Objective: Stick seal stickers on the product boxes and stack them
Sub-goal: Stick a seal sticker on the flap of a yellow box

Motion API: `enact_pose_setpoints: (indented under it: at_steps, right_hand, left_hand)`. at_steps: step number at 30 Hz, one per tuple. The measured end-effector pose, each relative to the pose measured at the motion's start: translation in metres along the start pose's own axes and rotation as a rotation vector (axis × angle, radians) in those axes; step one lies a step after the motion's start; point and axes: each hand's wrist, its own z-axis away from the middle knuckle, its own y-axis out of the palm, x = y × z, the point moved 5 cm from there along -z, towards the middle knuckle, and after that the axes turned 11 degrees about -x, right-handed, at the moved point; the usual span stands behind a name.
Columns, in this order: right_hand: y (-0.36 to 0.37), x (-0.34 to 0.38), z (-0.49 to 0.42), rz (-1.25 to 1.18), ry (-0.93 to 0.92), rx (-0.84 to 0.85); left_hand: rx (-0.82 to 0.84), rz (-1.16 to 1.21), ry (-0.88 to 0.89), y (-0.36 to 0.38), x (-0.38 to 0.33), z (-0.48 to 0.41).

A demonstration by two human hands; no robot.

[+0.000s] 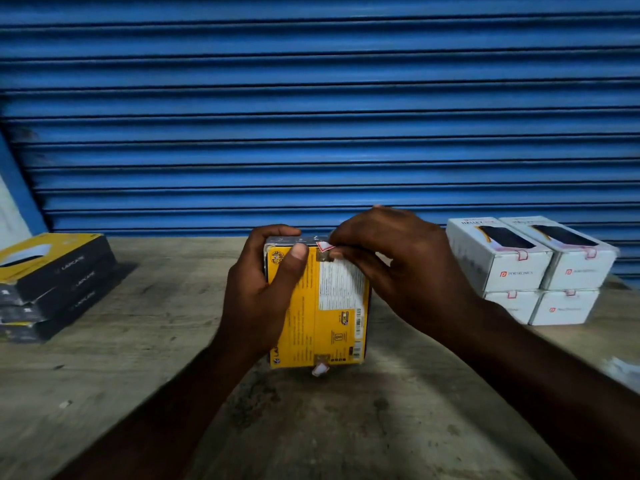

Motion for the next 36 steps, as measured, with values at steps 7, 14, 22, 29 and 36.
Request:
enact_pose_setpoints:
  at_steps: [7,14,22,29,36]
  right_hand:
    - [-0.0008,0.0032,0.0038,0.114,-0.146,-0.004]
    - [-0.0006,0.0011,0.0041,0.097,-0.114,-0.006]
    - [-0.0003,-0.0006,0.0046,0.098,-0.078,0.023]
    - [0.0000,-0.0028,0.0059,0.099,-0.049,0.031]
    - [0.0006,-0.0033,0.0079,-0.014,0.073,-0.011]
  left_hand:
    - [0.031,0.033,-0.106,0.0046,0.0067,0.0022]
    - [0.052,0.034,-0.173,0.0066,0.0085,0.0035]
    - [0.084,0.019,-0.214,0.0075,0.0086,0.0033]
    - [0.091,0.024,-0.211,0.0063,0.0082,0.0037]
    - [0.112,0.041,-0.205,0.0071,0.0057,0.0043]
